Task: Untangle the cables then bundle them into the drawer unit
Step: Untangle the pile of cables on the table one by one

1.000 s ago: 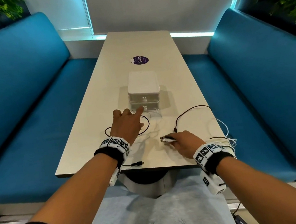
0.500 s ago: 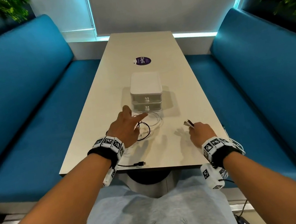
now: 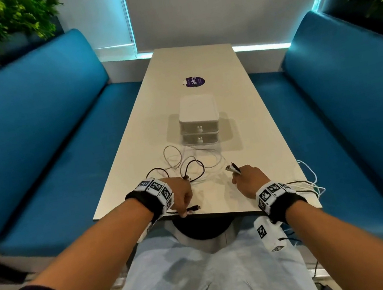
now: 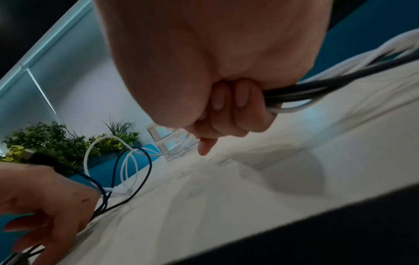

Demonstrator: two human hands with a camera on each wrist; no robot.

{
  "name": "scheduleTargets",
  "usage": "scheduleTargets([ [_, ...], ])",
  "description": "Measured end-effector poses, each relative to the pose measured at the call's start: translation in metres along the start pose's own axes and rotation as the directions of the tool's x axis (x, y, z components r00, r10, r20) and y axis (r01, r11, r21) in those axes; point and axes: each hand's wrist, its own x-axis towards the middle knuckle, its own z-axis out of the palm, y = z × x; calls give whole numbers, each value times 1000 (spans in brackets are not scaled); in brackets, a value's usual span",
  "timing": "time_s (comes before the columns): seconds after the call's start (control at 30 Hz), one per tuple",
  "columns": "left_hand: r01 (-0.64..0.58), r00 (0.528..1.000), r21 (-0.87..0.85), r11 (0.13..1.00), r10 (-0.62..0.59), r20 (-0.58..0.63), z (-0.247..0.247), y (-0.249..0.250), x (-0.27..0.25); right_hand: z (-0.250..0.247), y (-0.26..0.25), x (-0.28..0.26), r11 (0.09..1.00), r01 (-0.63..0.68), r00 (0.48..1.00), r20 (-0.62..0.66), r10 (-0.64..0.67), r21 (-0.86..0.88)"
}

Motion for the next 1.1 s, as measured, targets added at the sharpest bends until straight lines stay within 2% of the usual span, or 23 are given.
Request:
scheduleTargets([
  [0.17,-56,998,8,998,56,-7,2,6,0,1,-3,-7,998,28,1000,8,-28,59],
  [0.27,-91,989,-23,996,87,-122,2,10,-1,0,-9,-10,992,79,997,8,-80,101],
  [0.37,-129,967,-216,968,74,-245,-10,18,4,-3,-16,-15,976,146,989,-36,-142,160],
  [0.5,-156,926,-476,865,-39,-375,-27,34,17,-7,-28,-16,939,187,979,-138,-152,290],
  [0.67,-188,920,-570,800,-60,-387,-23,47,33,-8,-41,-14,892,202,978,-124,-165,404],
  [0.87,-293,878,-615,732,-49,-476,-15,47,38,-3,-32,-8,917,261,965,-66,-253,301],
  [0.97,-247,910,-640,728,-52,-411,-12,49,39,-6,-31,-10,929,256,965,-123,-230,268],
  [1.03,-176,938,-613,771,-57,-341,-12,50,40,-6,-30,-9,937,240,966,-159,-204,254],
  [1.1,-187,941,-576,796,-24,-338,-13,50,42,-5,-31,-8,933,234,969,-148,-200,274],
])
